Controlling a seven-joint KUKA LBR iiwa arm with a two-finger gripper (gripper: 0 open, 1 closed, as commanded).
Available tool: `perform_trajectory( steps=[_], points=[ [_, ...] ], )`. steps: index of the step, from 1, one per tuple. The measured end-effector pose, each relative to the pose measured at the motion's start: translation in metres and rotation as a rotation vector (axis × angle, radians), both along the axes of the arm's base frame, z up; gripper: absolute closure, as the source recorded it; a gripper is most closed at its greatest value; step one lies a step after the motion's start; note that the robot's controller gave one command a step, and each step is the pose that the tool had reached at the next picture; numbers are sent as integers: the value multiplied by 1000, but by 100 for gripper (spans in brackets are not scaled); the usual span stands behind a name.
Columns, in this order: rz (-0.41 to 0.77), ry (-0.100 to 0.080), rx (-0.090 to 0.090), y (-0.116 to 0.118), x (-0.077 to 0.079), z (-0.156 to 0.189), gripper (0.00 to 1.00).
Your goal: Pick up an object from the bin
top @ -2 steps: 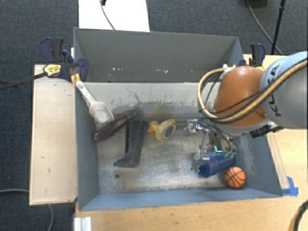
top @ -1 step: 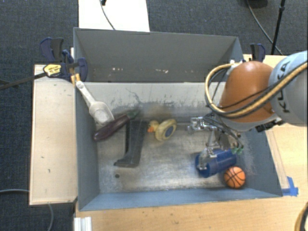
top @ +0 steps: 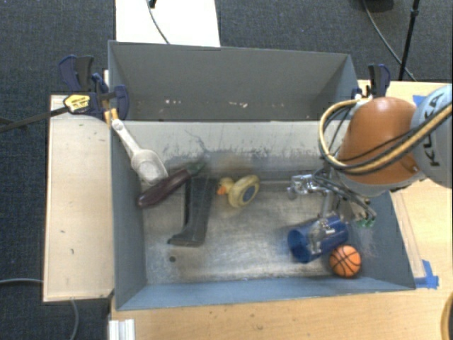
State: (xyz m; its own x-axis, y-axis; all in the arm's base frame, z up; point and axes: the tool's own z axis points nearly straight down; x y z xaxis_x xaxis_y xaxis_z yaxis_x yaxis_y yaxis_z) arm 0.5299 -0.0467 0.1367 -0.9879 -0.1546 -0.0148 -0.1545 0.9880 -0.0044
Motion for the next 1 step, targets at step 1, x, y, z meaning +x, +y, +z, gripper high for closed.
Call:
perform_trajectory(
  steps=[1],
  points=[
    [131,14,2,-16,-24,-37,0]
  ],
)
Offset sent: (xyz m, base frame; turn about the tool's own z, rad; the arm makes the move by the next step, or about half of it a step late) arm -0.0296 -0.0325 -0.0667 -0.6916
